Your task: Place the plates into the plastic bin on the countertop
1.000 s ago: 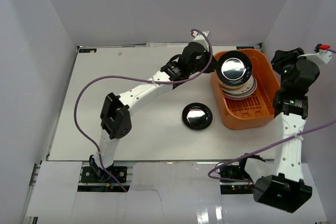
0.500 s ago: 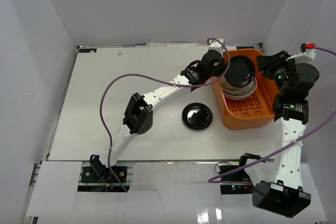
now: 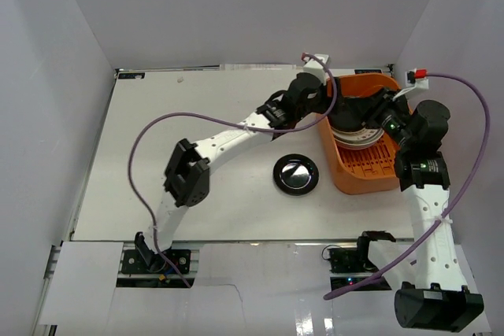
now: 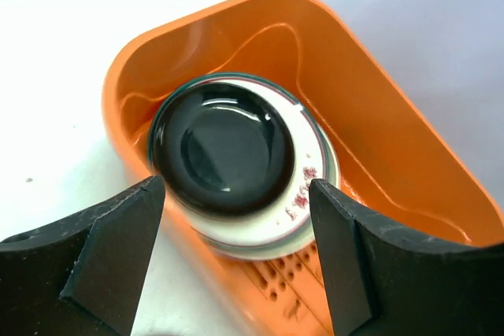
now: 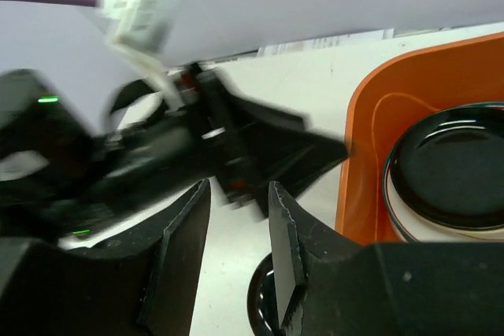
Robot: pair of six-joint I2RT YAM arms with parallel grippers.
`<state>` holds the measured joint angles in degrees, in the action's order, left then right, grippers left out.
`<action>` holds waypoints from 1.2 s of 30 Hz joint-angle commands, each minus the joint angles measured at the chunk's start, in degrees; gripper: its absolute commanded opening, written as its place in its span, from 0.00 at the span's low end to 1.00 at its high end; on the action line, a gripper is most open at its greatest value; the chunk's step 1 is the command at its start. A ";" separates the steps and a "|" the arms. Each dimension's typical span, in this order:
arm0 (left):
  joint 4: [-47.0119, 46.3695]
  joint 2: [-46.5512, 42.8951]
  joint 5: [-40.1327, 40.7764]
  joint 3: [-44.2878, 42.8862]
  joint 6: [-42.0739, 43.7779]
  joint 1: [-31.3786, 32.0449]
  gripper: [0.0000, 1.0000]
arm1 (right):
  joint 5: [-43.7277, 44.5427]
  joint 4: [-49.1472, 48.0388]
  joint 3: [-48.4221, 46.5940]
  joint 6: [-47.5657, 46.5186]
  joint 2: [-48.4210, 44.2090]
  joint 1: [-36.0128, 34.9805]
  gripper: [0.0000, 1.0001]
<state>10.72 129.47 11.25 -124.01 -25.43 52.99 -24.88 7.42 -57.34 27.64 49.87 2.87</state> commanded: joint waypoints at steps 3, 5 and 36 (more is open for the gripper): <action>-6.14 -33.42 1.06 34.42 -0.66 -0.26 0.82 | 2.47 -0.21 2.93 -3.91 -1.52 -5.68 0.42; -6.06 -39.44 1.06 44.85 -5.14 -0.43 0.78 | 1.51 -0.22 3.73 -4.52 -2.49 -6.91 0.43; -27.06 -22.51 -18.98 74.08 -20.27 -8.43 0.29 | 2.99 -0.22 13.31 -5.58 -3.82 -21.33 0.45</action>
<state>-15.25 105.89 -8.38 -50.70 -44.95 45.54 -23.14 9.28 -44.36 23.29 45.89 -16.99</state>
